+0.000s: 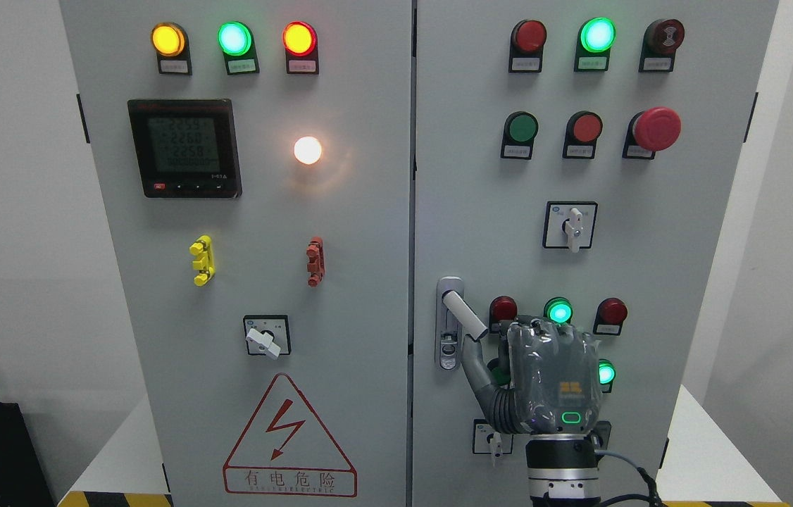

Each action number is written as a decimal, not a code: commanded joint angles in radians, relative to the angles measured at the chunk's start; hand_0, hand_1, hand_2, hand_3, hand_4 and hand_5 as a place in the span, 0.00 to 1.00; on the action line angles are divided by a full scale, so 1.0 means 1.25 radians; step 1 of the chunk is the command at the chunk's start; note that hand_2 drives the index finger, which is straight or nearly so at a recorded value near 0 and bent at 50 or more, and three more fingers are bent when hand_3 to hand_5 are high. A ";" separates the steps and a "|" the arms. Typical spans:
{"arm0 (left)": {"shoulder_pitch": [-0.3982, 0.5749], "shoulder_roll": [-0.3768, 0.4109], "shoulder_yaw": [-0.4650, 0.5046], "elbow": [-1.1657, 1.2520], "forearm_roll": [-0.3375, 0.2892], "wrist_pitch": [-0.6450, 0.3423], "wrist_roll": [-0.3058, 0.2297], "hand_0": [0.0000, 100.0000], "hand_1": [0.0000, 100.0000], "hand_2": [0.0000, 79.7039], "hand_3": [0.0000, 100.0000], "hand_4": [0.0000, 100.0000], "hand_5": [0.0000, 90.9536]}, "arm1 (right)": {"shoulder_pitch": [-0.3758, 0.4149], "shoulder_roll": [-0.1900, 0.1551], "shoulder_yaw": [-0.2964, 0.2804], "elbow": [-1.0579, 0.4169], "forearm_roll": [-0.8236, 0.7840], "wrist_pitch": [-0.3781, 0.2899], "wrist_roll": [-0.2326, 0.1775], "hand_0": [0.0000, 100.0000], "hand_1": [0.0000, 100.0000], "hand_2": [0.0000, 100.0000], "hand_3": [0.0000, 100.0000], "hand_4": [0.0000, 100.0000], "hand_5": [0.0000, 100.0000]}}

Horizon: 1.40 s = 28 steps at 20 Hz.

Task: Release door handle
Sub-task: 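Rotate the silver handle outward to horizontal with the right hand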

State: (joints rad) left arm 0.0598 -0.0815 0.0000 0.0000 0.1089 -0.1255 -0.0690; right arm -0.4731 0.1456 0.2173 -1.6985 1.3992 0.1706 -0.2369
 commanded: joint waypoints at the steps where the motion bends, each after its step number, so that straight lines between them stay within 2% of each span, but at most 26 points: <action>1: 0.000 0.000 -0.010 -0.012 0.000 0.000 0.000 0.12 0.39 0.00 0.00 0.00 0.00 | -0.003 -0.002 -0.008 -0.006 0.000 0.000 -0.001 0.55 0.44 1.00 1.00 1.00 0.98; 28: 0.000 0.000 -0.010 -0.012 0.000 0.000 0.000 0.12 0.39 0.00 0.00 0.00 0.00 | -0.025 -0.002 -0.025 -0.005 0.000 -0.001 0.004 0.56 0.43 1.00 1.00 1.00 0.98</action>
State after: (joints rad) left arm 0.0598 -0.0815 0.0000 0.0000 0.1089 -0.1255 -0.0698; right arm -0.4982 0.1423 0.1912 -1.7043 1.3992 0.1691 -0.2322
